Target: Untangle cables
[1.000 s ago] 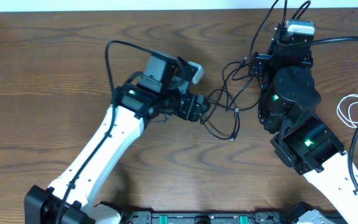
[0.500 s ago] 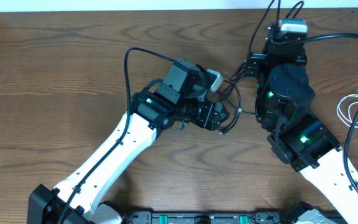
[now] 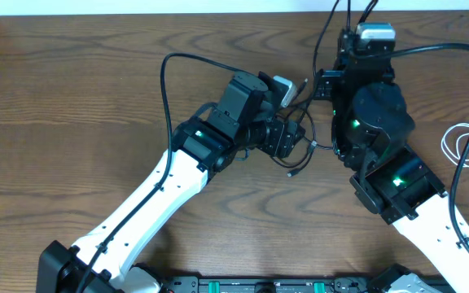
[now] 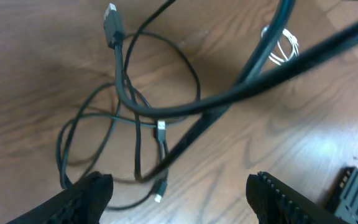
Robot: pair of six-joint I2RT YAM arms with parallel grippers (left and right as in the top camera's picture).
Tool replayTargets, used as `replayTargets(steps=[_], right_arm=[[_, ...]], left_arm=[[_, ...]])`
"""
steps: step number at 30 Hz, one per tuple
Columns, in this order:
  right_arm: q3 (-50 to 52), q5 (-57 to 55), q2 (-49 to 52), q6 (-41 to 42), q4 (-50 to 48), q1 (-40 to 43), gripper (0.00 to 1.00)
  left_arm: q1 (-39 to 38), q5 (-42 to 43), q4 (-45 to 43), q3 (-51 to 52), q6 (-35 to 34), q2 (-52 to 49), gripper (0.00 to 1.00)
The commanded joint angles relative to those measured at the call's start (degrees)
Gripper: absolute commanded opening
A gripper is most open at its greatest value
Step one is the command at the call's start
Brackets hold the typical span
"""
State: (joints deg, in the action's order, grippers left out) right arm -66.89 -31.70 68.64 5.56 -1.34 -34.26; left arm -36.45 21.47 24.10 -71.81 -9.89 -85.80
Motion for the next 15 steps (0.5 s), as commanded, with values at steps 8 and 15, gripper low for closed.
replayTargets(steps=[8, 15], right_arm=[[-0.5, 10.1, -0.5, 5.07, -2.03, 0.37, 0.01], [-0.5, 15.37, -0.5, 5.14, -2.27, 0.96, 0.01]], left_arm=[[-0.02, -2.08, -1.92, 0.13, -0.31, -1.11, 0.67], [0.04, -2.99, -1.9, 0.68, -0.04, -1.11, 0.15]])
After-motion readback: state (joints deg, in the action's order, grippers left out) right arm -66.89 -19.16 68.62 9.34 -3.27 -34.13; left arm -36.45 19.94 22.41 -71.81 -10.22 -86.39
